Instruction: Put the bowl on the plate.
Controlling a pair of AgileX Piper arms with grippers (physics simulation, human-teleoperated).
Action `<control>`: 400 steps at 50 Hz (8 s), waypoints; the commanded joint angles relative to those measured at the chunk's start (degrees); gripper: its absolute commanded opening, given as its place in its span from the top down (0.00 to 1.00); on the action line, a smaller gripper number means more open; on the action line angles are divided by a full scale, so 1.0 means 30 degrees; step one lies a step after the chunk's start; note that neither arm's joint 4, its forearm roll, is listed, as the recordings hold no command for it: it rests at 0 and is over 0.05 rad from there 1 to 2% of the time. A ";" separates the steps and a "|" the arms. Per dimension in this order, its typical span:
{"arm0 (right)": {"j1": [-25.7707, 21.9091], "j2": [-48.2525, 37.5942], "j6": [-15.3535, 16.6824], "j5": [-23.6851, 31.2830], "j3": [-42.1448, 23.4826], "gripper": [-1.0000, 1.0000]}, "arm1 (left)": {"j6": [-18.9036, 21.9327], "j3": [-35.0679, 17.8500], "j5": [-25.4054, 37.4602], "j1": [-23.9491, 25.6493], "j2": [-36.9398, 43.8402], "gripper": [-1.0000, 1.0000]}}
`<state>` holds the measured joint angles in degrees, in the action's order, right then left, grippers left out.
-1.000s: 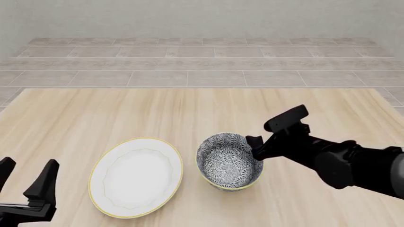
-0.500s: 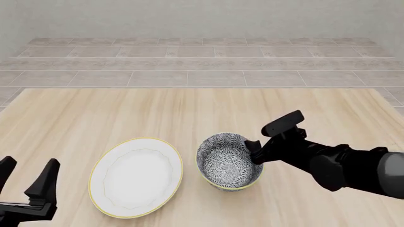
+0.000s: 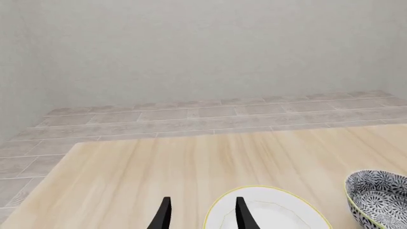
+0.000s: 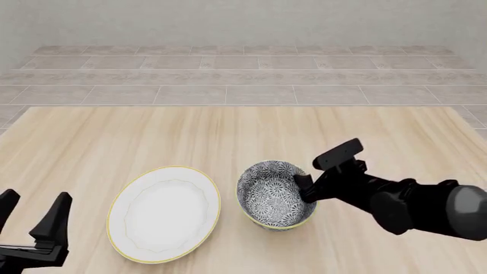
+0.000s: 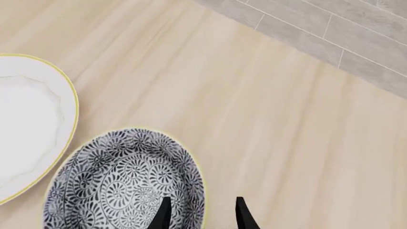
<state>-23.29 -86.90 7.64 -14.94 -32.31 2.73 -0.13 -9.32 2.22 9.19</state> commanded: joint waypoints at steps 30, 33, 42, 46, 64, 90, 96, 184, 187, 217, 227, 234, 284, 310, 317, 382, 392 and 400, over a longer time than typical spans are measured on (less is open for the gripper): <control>-0.0193 -0.0706 -0.0042 -0.0307 0.0025 0.00 | 0.0014 -0.0028 0.0342 -0.0016 -0.0367 0.00; -0.0217 -0.0810 -0.0039 -0.0390 0.0059 0.00 | 0.0026 -0.0026 0.0341 0.0003 -0.0365 0.00; -0.0225 -0.0985 -0.0017 -0.0451 0.0056 0.00 | 0.0025 -0.0026 0.0308 0.0007 -0.0321 0.00; -0.0226 -0.0993 -0.0036 -0.0404 0.0012 0.00 | 0.0013 -0.0027 0.0318 -0.0002 -0.0323 0.00; -0.0370 -0.1206 -0.0057 -0.0246 -0.0196 0.00 | -0.0010 -0.0029 0.0359 0.0004 -0.0325 0.00; -0.0474 -0.2104 -0.0242 -0.0898 -0.0047 0.00 | 0.0000 -0.0014 0.0551 -0.0012 -0.0526 0.00; -0.0490 -0.2077 -0.0270 -0.0898 -0.0014 0.00 | 0.0008 -0.0016 0.0469 -0.0006 -0.0427 0.00; -0.0652 0.3688 -0.0384 0.5098 -0.3760 1.00 | 0.0071 -0.0018 0.0892 0.0078 -0.0852 0.00; -0.0996 0.3500 -0.0977 0.5771 -0.4440 1.00 | 0.0071 -0.0013 0.0888 0.0086 -0.0833 0.00; -0.3761 0.1043 -0.3810 0.9037 -0.8823 1.00 | 0.0157 -0.0057 0.2148 0.0196 -0.2266 0.00; -0.4454 0.0596 -0.4080 0.9249 -0.9432 1.00 | 0.0143 -0.0070 0.2235 0.0160 -0.2409 0.00; -0.5182 0.0231 -0.4432 0.9363 -0.9878 1.00 | 0.0157 -0.0084 0.2216 0.0174 -0.2349 0.00; -0.7560 -0.3379 -0.5762 1.0198 -1.3847 1.00 | 0.0252 -0.0143 0.2117 0.0006 -0.2345 0.00; -0.9620 -0.4308 -0.6476 1.0164 -1.4062 1.00 | 0.0266 -0.0273 0.2606 -0.0068 -0.2694 0.00; -0.9746 -0.4777 -0.6444 1.0075 -1.4221 1.00 | 0.0239 -0.0353 0.2954 -0.0133 -0.3007 0.00; -0.9581 -0.7282 -0.7330 0.8541 -1.3709 1.00 | 0.0262 -0.0379 0.2978 -0.0133 -0.3050 0.00; -0.9598 -0.7536 -0.7410 0.8360 -1.3653 1.00 | 0.0283 -0.0388 0.3003 -0.0126 -0.3051 0.00; -0.9559 -0.7573 -0.7451 0.8374 -1.3693 1.00 | 0.0283 -0.0386 0.3005 -0.0140 -0.3052 0.00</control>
<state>-51.99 -109.48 -14.37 10.48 -73.13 3.55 -1.27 -0.35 1.81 0.04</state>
